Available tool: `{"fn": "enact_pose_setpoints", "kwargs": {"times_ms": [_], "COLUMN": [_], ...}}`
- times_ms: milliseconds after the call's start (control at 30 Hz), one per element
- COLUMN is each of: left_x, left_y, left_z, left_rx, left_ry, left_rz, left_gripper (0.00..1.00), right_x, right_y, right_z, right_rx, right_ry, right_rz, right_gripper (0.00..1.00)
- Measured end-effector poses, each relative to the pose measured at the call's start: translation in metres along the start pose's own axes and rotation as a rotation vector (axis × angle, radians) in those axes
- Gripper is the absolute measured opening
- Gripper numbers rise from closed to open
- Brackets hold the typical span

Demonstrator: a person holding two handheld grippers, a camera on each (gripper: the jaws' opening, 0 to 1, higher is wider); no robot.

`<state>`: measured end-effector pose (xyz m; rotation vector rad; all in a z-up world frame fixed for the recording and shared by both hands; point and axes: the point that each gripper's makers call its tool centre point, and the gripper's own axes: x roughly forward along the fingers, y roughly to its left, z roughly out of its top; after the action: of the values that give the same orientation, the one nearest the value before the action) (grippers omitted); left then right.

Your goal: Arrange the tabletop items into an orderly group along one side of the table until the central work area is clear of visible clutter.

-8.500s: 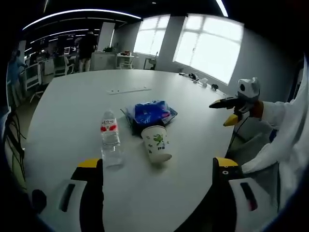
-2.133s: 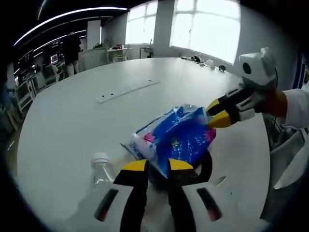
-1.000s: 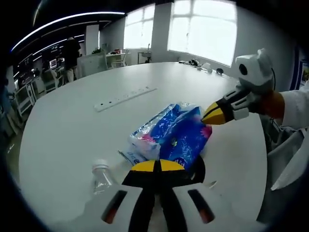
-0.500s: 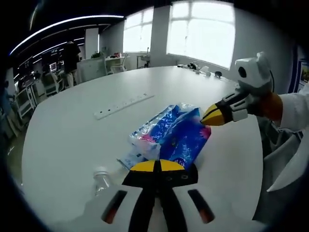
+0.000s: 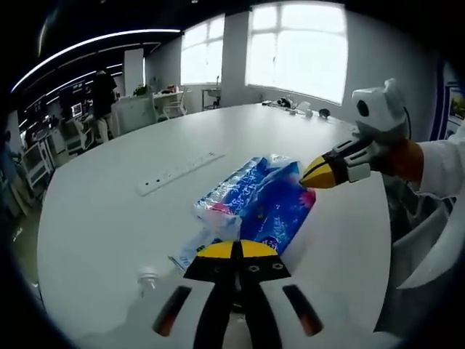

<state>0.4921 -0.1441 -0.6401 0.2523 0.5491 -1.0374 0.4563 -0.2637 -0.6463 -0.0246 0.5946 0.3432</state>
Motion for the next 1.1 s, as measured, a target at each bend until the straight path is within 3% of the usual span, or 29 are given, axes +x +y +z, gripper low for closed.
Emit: {"fn": "enact_pose_setpoints", "kwargs": {"times_ms": [767,1100], "left_x": [0.022,0.037], "left_y": [-0.056,-0.072], "left_z": [0.050,0.066], "left_rx": [0.053,0.064], "left_ry": [-0.046,-0.060], "left_rz": [-0.044,-0.057], "left_gripper": [0.00,0.00], "right_x": [-0.061,-0.076], "right_y": [-0.051,-0.072], "right_z": [0.007,0.007], "right_rx": [-0.013,-0.016], "right_ry": [-0.033,-0.032], "right_rz": [-0.076,-0.103], "right_gripper": [0.00,0.00]}}
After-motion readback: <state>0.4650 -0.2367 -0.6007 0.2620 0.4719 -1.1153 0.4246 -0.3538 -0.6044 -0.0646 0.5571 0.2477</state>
